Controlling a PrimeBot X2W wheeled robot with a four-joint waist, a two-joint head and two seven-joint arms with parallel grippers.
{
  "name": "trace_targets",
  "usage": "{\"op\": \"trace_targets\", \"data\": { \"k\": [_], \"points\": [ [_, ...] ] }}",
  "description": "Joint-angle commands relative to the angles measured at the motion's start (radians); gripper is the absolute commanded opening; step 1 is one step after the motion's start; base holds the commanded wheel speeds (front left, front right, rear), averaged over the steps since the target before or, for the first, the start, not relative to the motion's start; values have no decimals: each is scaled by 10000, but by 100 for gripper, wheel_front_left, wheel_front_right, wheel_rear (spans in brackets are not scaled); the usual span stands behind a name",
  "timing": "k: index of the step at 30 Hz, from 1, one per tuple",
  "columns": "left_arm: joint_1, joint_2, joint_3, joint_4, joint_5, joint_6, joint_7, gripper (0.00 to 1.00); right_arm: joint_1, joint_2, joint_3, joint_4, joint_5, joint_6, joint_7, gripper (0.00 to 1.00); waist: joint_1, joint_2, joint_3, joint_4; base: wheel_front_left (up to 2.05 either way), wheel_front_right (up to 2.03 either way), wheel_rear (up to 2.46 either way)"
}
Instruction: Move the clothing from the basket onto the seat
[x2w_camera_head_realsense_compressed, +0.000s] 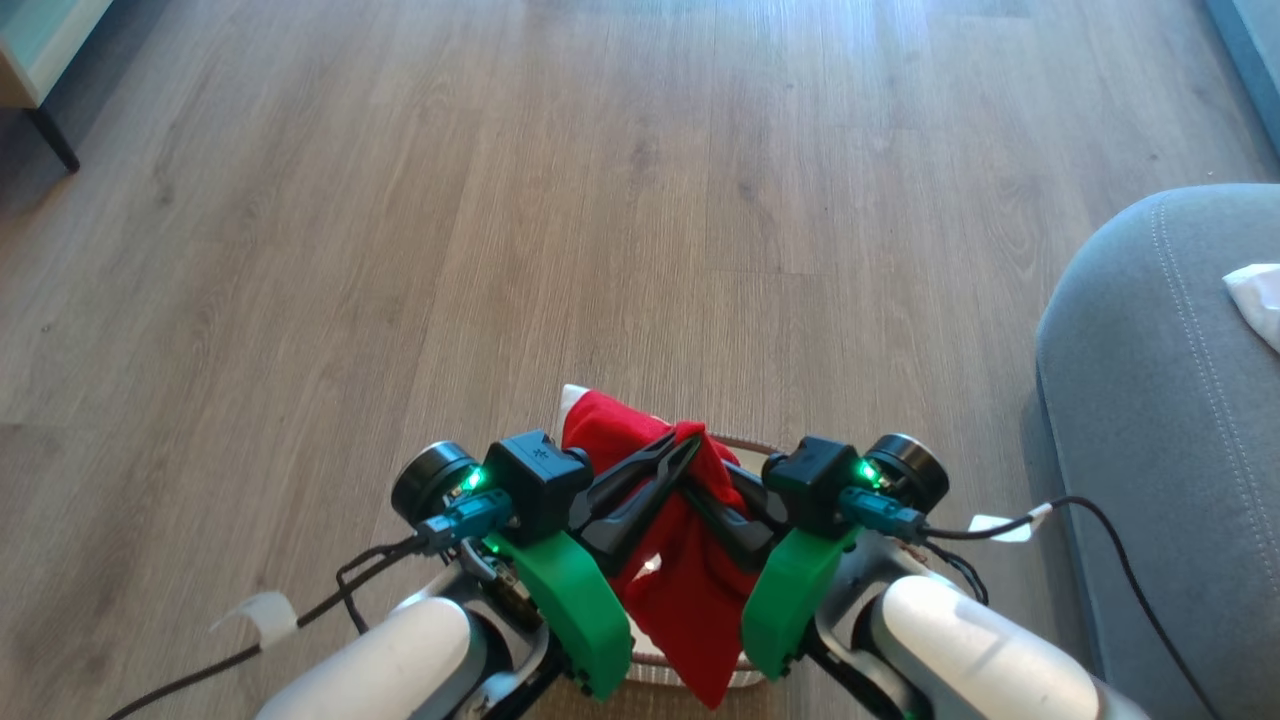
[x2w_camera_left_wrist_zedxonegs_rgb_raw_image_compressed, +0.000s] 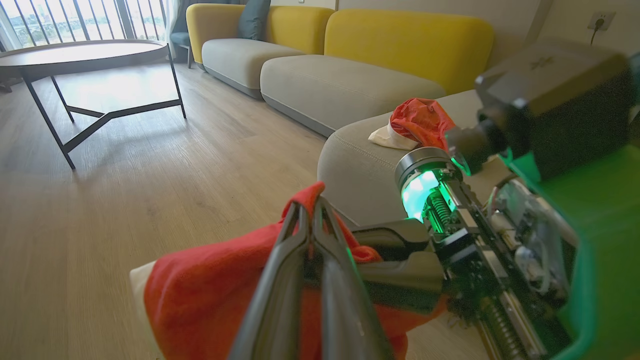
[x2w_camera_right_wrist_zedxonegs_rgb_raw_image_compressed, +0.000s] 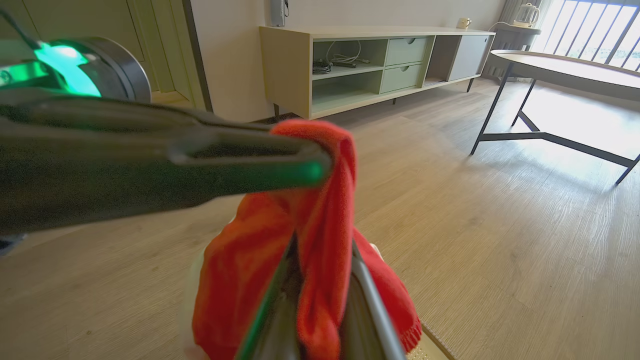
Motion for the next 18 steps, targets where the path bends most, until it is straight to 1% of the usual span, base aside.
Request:
{"op": "trace_targets", "data": {
  "k": [1, 2, 3, 4, 5, 11, 15, 18],
  "points": [
    [-629, 81, 415, -364, -8, 63, -56, 32, -302, -94, -97, -271, 81, 69, 13, 0, 0, 0, 5, -13, 0, 0, 0],
    [-618, 84, 418, -352, -5, 78, -74, 47, -299, -118, -143, -287, 99, 69, 16, 0, 0, 0, 13, -24, 0, 0, 0],
    [-618, 84, 418, -352, -5, 78, -74, 47, -299, -118, -143, -287, 99, 69, 16, 0, 0, 0, 13, -24, 0, 0, 0],
    [-610, 85, 423, -333, 1, 95, -98, 83, -291, -144, -200, -304, 106, 69, 22, 0, 0, 0, 23, -41, 0, 0, 0],
    [-604, 77, 439, -312, 11, 122, -140, 100, -278, -169, -260, -321, 108, 69, 29, 0, 0, 0, 33, -62, 0, 0, 0],
    [-560, 38, 481, -14, 32, 180, -386, 100, -74, -427, -693, -437, 40, 69, 168, 0, 0, 0, 143, -354, 0, 0, 0],
    [-486, 24, 494, 238, 11, 158, -600, 100, 116, -657, -1094, -621, -91, 69, 258, 0, 0, 0, 225, -782, 0, 0, 0],
    [-456, 41, 491, 397, 30, 122, -759, 100, 244, -798, -1485, -855, -206, 69, 340, 0, 0, 0, 310, -1233, 0, 0, 0]
  ]
}}
